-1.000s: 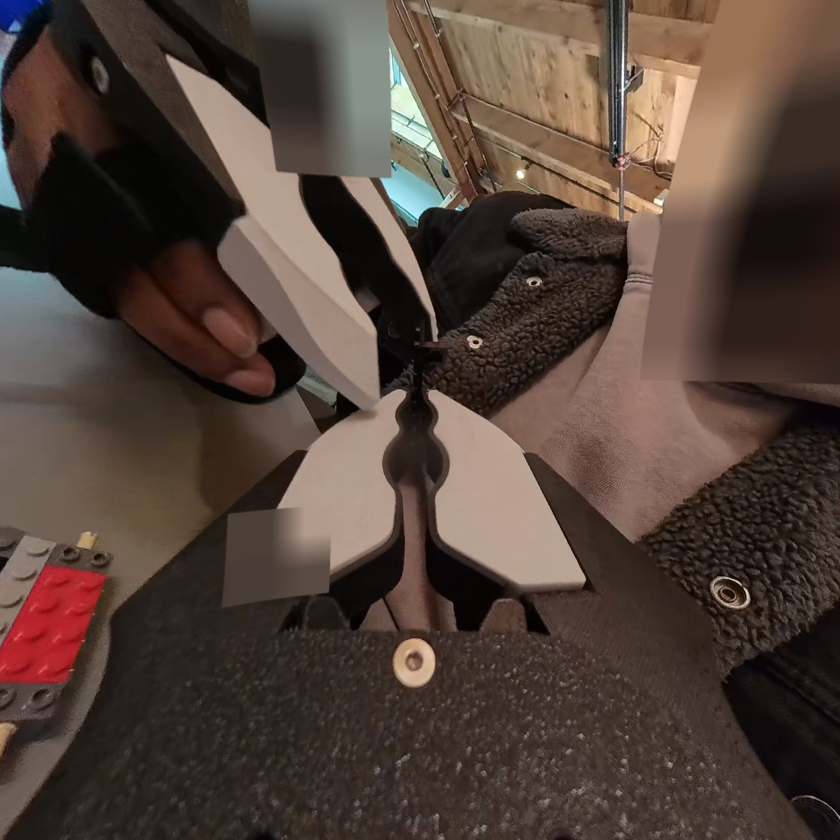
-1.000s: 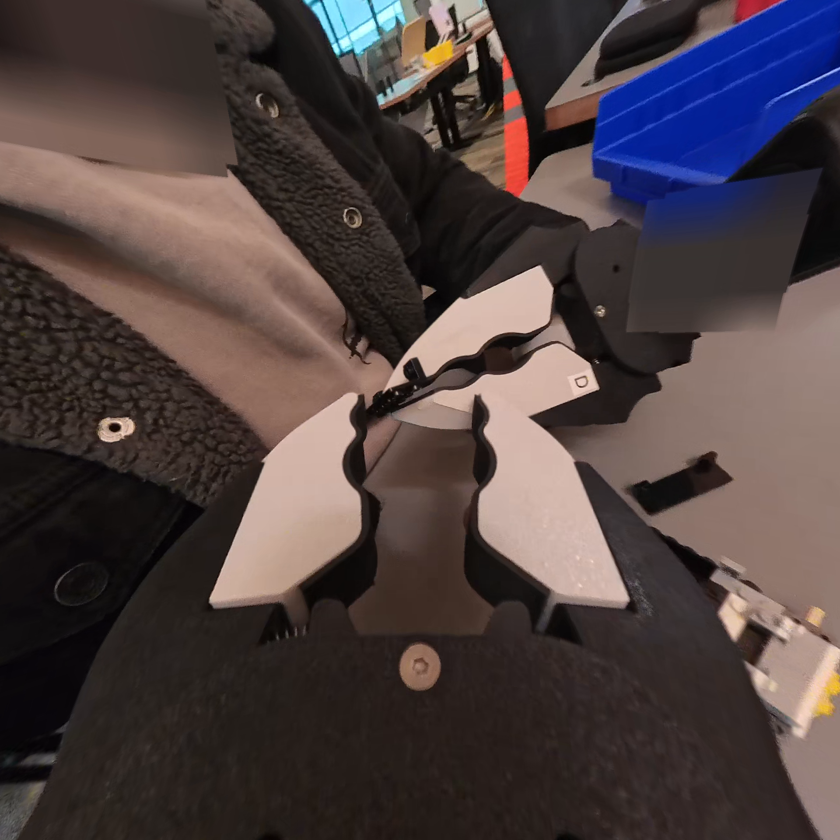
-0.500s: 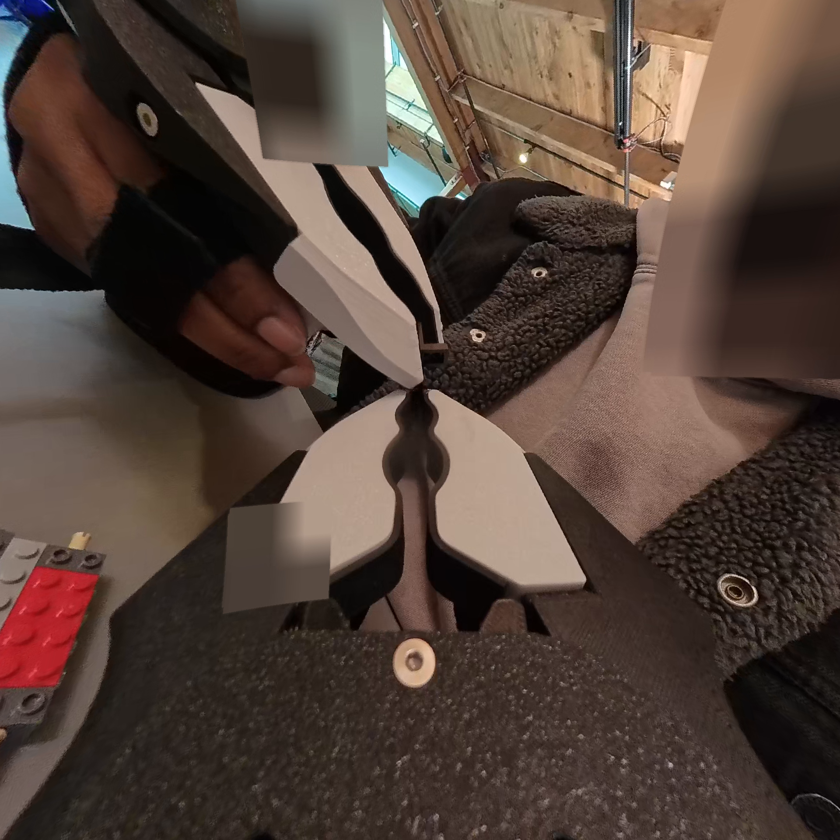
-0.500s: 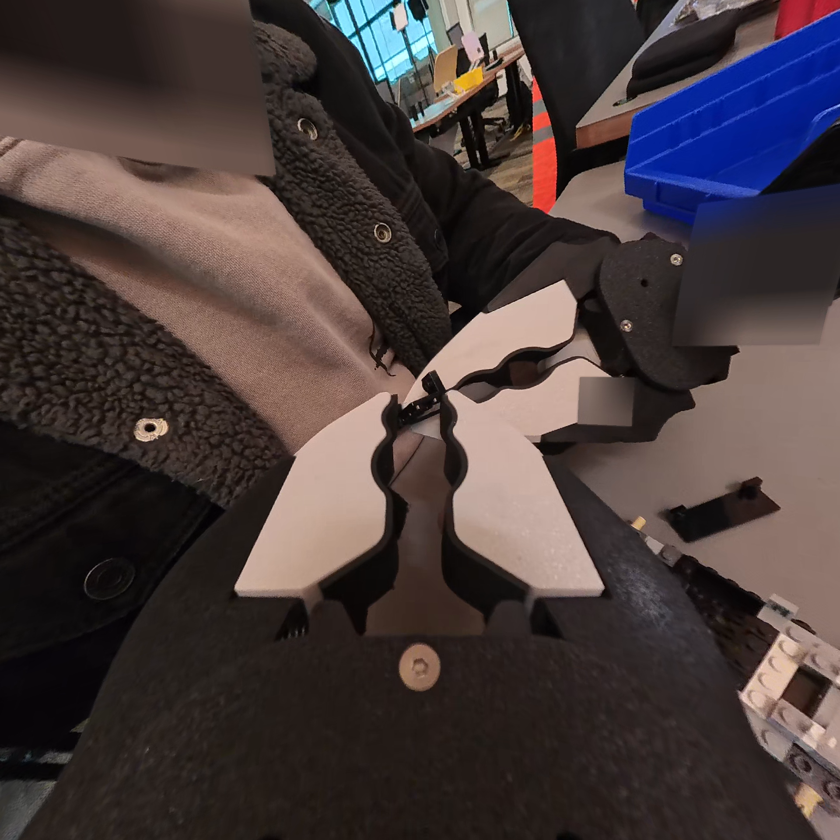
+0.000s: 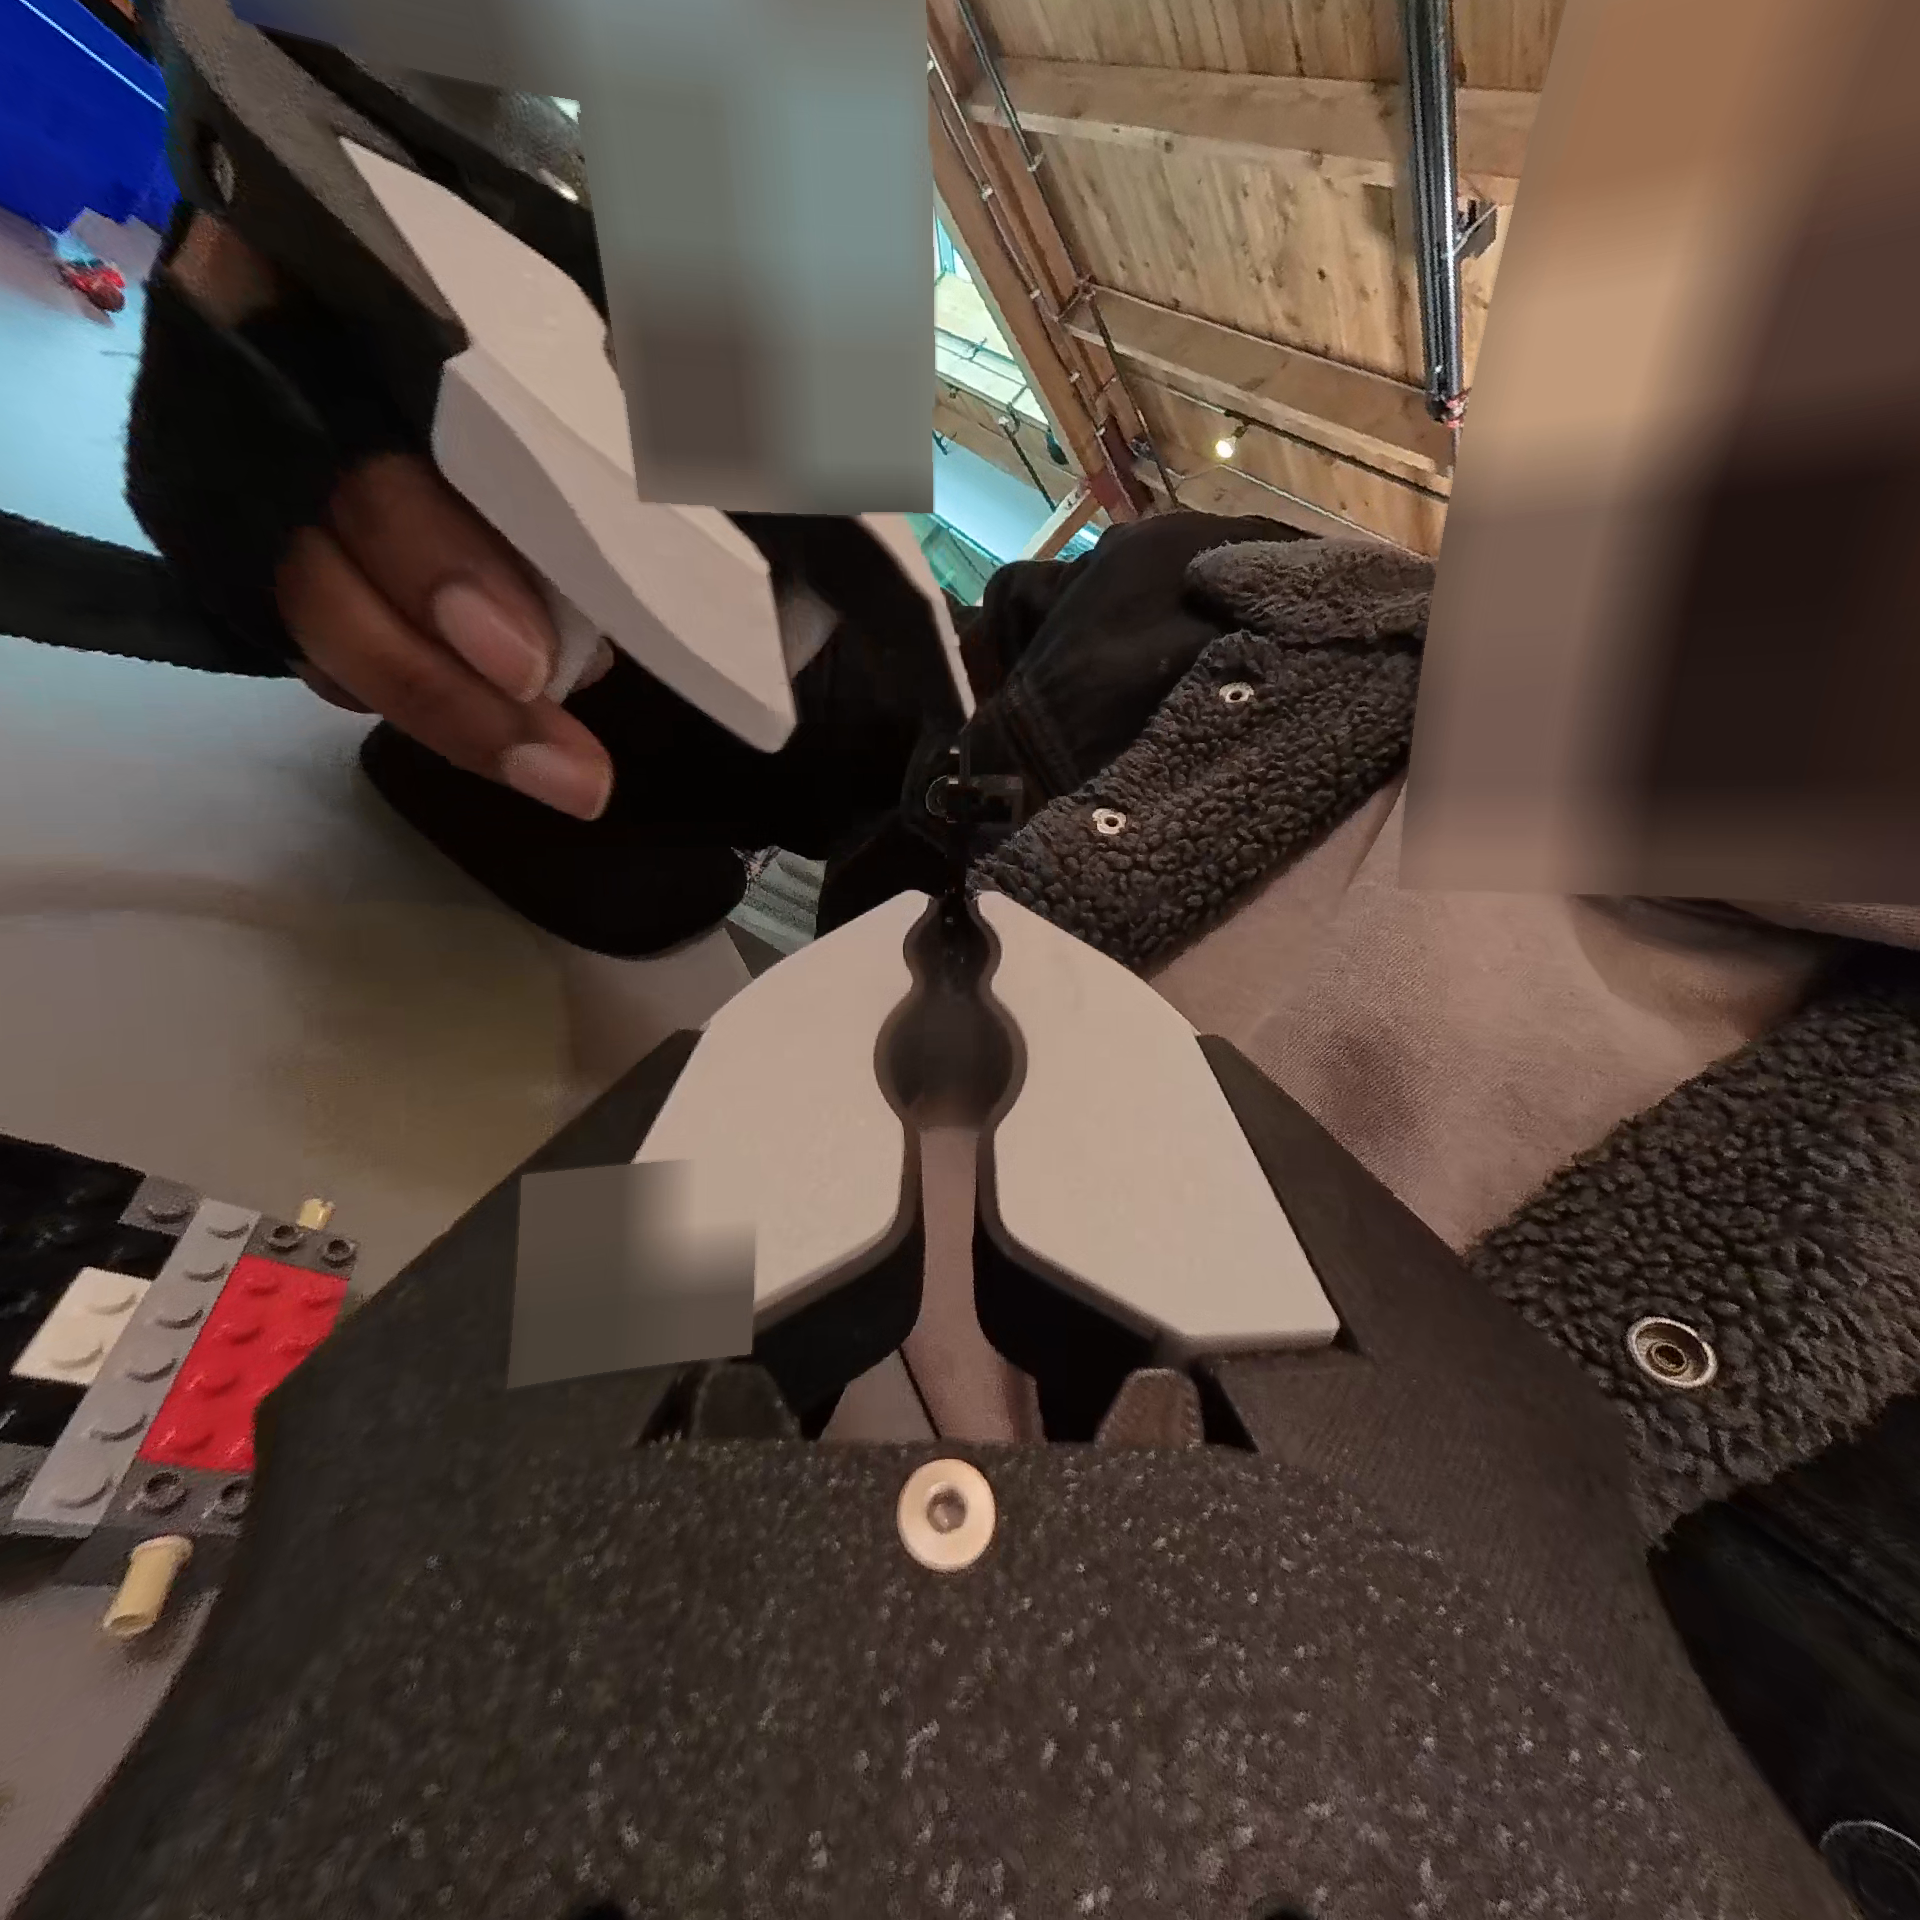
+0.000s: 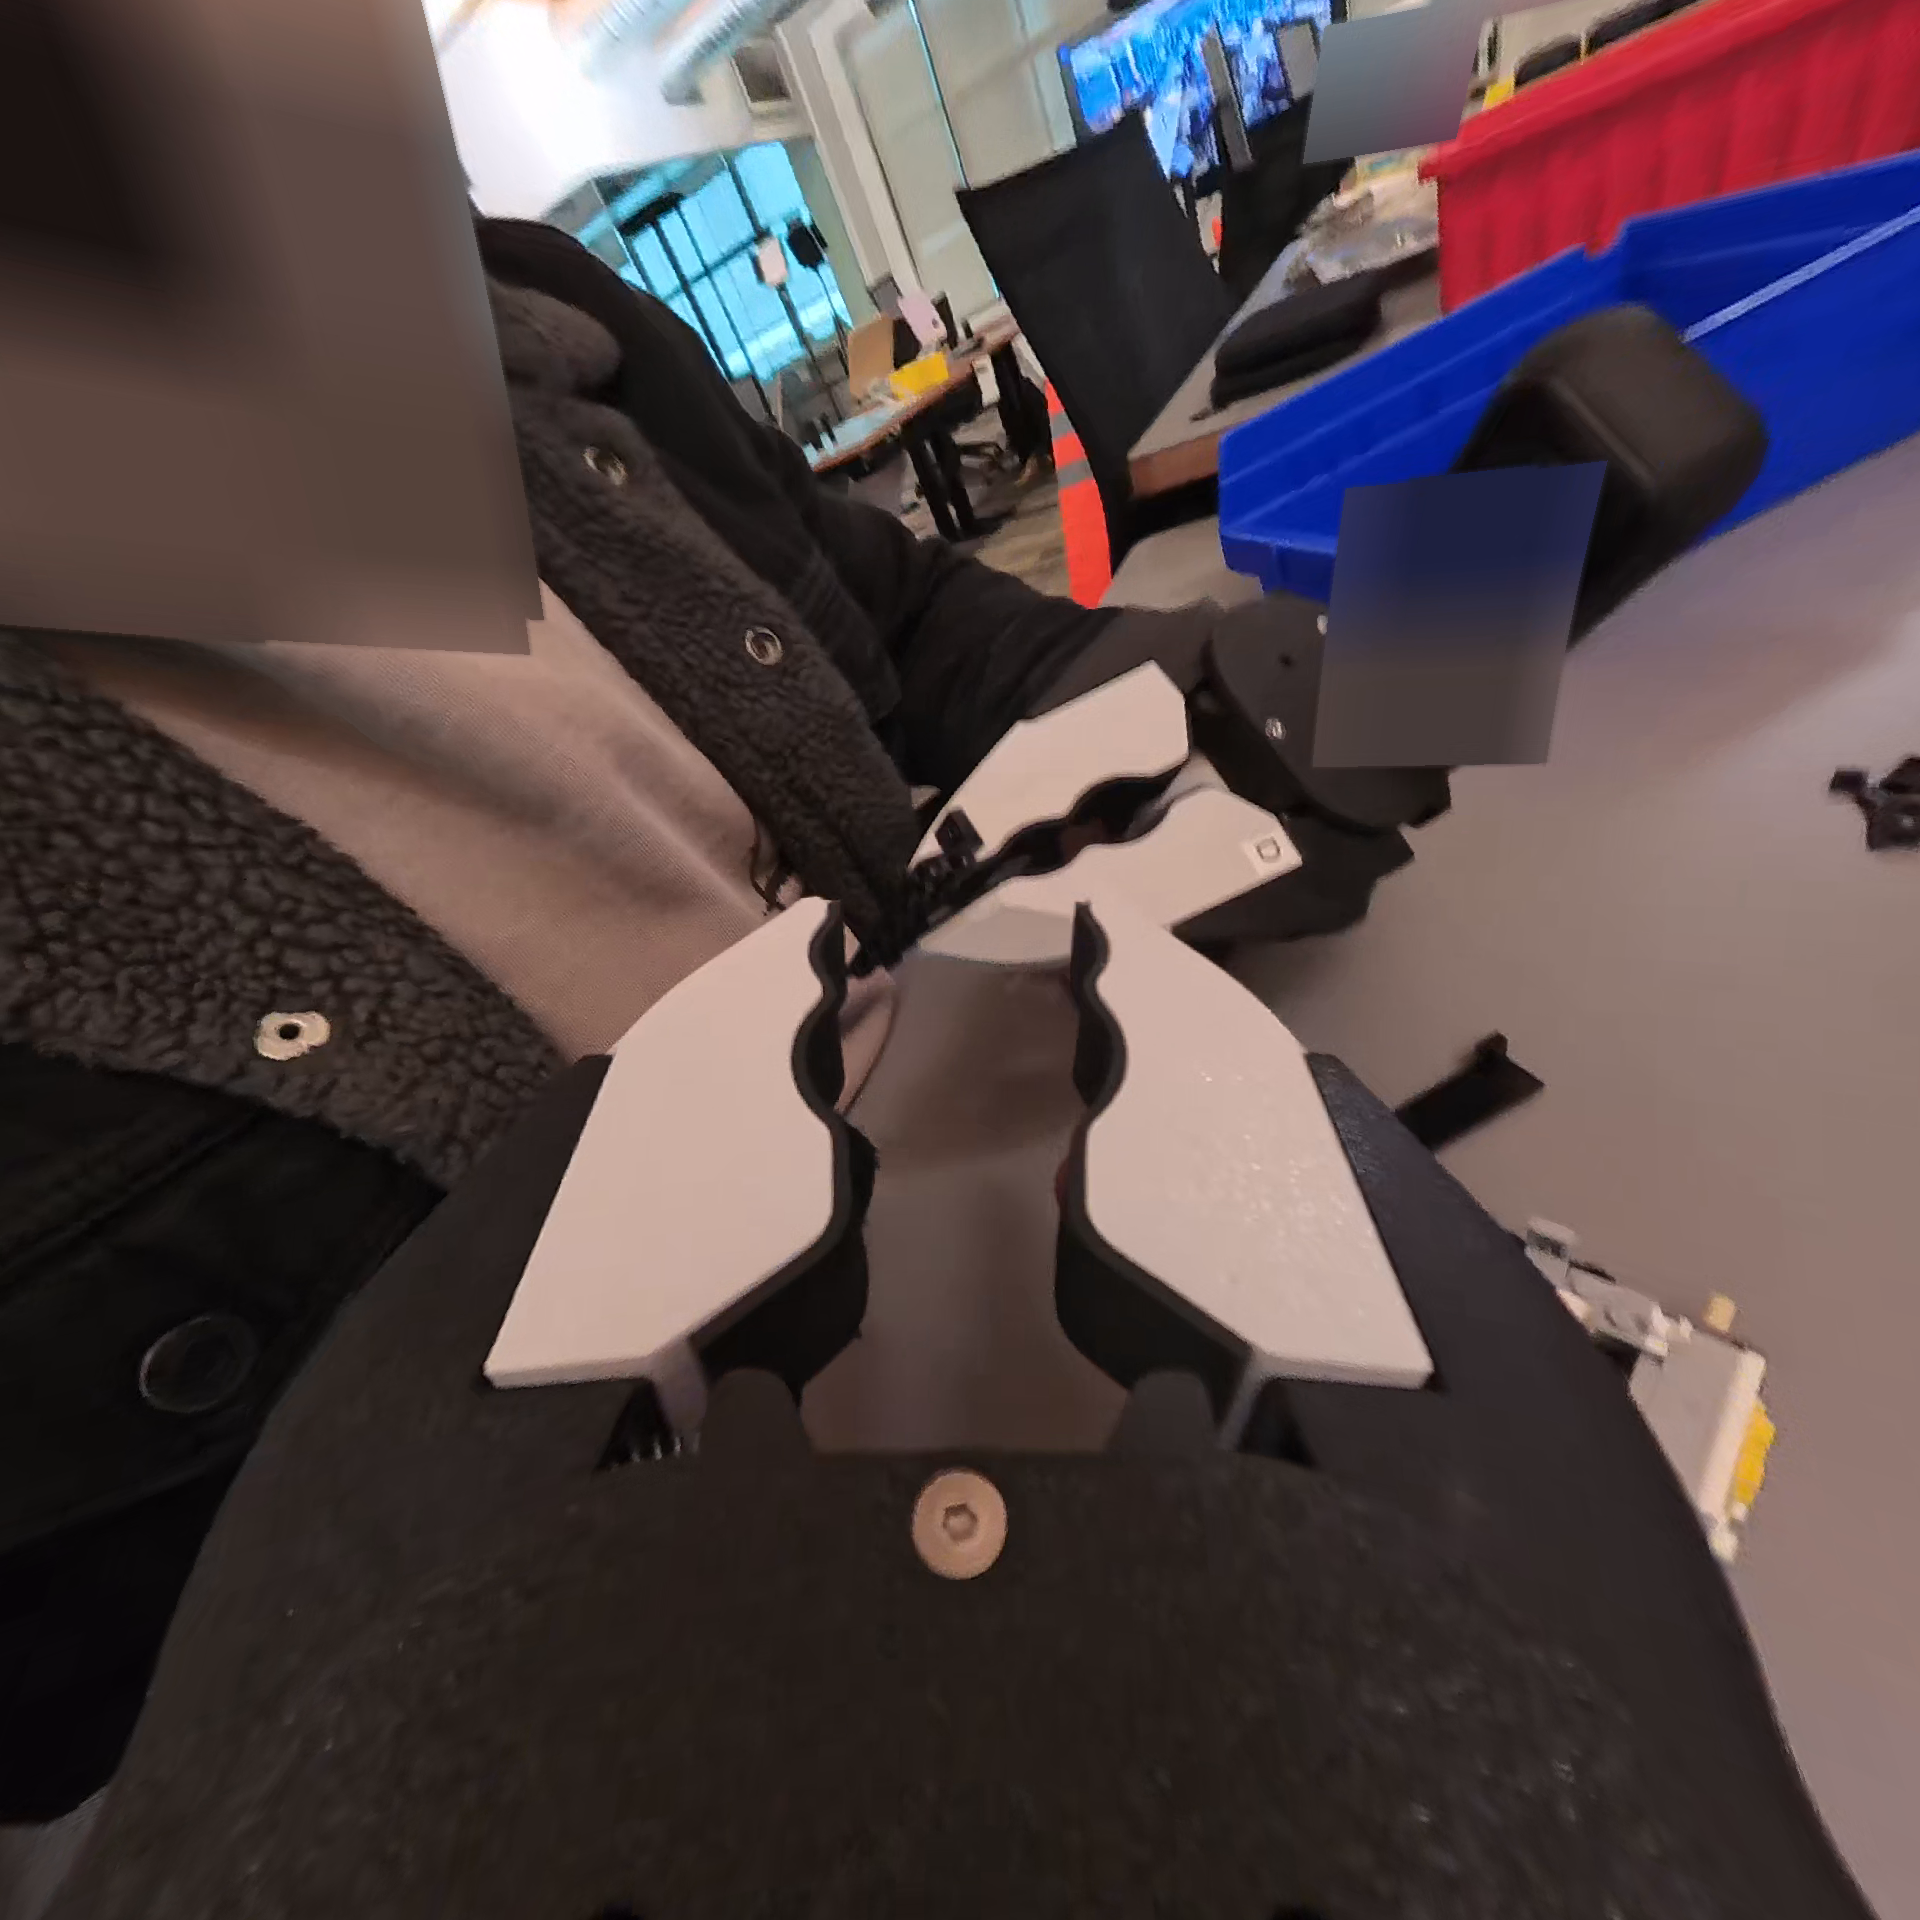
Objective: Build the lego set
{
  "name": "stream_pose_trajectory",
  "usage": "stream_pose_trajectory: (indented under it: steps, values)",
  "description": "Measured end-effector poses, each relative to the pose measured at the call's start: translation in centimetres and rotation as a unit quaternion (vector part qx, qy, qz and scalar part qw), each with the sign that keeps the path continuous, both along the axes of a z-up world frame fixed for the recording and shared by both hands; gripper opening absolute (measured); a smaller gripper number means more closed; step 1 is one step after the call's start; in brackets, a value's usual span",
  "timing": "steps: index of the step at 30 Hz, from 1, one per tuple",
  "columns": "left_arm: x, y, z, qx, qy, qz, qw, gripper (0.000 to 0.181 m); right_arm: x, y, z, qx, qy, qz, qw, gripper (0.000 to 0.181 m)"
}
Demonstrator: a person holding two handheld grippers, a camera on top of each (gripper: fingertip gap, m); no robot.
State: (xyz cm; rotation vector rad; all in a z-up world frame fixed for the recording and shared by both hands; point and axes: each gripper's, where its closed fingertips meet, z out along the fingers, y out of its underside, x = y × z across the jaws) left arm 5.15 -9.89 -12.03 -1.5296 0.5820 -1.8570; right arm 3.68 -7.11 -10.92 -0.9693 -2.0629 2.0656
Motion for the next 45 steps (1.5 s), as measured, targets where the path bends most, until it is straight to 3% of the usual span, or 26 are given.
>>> stream_pose_trajectory:
  steps: [6,9,10,15,18,22,26,28,30,32,36,45]
  values:
    - [0.2,-0.1,-0.3,-0.003,0.004,-0.005,1.000,0.003,0.1,-2.0,-0.9,-0.014,-0.017,0.041,0.999,0.041]
    - [0.3,0.0,-0.6,-0.005,0.013,-0.004,1.000,0.003,-0.1,-2.6,-0.8,-0.026,-0.017,0.047,0.998,0.017]
    - [0.3,0.0,-0.7,-0.005,0.014,-0.002,1.000,0.003,-0.2,-2.7,-0.8,-0.024,-0.022,0.044,0.999,0.017]
    - [-0.5,1.3,-1.1,-0.010,0.028,0.040,0.999,0.003,-0.9,-1.1,-1.3,0.001,-0.058,-0.029,0.998,0.014]
    - [-1.2,2.9,-2.2,-0.007,0.074,0.099,0.992,0.004,-1.3,0.3,-2.0,0.013,-0.080,-0.095,0.992,0.012]
    - [-2.5,4.8,-3.6,0.048,0.174,0.195,0.964,0.019,-1.9,2.6,-2.8,-0.034,-0.124,-0.176,0.976,0.012]
    - [-3.0,5.9,-4.8,0.112,0.277,0.251,0.921,0.027,-2.6,4.7,-3.7,-0.097,-0.164,-0.246,0.950,0.011]
    - [-3.0,6.2,-5.7,0.133,0.324,0.265,0.898,0.025,-2.9,5.3,-4.1,-0.122,-0.179,-0.272,0.938,0.011]
    - [-3.2,6.4,-6.3,0.143,0.357,0.276,0.881,0.012,-3.1,5.3,-4.4,-0.132,-0.190,-0.283,0.931,0.011]
    - [-3.1,6.3,-6.4,0.145,0.363,0.273,0.879,0.005,-3.3,5.4,-4.6,-0.128,-0.196,-0.292,0.927,0.011]
    - [-3.4,6.5,-6.3,0.115,0.339,0.278,0.891,0.011,-3.4,6.0,-5.1,-0.121,-0.206,-0.315,0.919,0.003]
    - [-3.3,6.5,-7.0,0.056,0.317,0.256,0.911,0.008,-3.6,5.9,-6.1,-0.118,-0.223,-0.329,0.910,0.003]
